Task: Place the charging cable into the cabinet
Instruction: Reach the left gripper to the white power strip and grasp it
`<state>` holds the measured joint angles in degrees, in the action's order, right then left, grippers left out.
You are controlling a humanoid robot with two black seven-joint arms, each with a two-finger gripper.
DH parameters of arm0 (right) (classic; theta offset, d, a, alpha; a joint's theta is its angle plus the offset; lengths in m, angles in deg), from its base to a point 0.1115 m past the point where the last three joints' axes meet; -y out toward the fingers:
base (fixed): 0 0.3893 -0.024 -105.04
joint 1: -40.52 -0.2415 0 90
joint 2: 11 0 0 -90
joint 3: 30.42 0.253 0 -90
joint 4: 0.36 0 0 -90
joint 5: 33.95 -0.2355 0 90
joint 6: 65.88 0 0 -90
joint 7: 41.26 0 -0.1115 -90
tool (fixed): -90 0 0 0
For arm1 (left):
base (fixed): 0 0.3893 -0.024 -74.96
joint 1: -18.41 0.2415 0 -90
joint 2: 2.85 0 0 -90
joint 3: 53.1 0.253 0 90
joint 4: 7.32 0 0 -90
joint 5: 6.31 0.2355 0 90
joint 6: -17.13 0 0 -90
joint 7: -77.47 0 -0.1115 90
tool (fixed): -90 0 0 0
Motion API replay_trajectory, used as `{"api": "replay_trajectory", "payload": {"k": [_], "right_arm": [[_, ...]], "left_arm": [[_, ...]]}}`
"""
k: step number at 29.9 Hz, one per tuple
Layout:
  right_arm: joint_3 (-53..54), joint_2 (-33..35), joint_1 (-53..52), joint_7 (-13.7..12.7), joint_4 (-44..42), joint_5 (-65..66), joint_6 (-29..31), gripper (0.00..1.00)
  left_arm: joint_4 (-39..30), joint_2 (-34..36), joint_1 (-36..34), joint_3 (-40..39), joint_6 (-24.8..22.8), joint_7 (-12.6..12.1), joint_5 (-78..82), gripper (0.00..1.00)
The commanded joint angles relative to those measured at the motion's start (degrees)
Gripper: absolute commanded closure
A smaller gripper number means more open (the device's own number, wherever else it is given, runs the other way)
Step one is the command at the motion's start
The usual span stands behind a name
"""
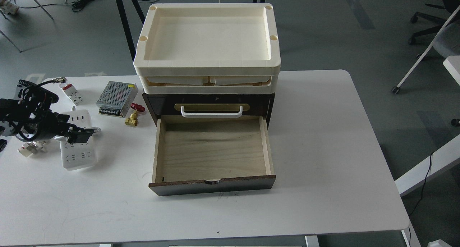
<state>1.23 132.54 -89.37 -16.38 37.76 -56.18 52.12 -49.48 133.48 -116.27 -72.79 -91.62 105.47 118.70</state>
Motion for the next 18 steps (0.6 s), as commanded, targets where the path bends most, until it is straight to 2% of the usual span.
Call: {"api": "replay_trajectory", "payload": {"k": [1, 6, 11, 18], "right_arm": [[0.0, 0.0, 0.1, 0.0, 0.0, 0.0, 0.0, 0.00], [0.1, 0.0, 0.1, 0.0, 0.0, 0.0, 0.0, 0.00], [0.1, 0.0, 0.4, 0.0, 0.0, 0.0, 0.0, 0.00], [0.1, 0.0, 0.5, 0.0, 0.0, 0.0, 0.0, 0.00]], "left_arm": [[2.4, -1.1, -0.2, 2.6, 1.3, 0.0, 0.0, 0.08], [10.1, -5.8, -0.4, 4.1, 3.3, 0.0, 0.0, 0.09], [16.8, -8.4, -0.7, 5.4, 7.9, 0.0, 0.0, 0.15], [21.0, -9.2, -1.6, 13.8, 12.6, 0.0, 0.0, 0.33]]}}
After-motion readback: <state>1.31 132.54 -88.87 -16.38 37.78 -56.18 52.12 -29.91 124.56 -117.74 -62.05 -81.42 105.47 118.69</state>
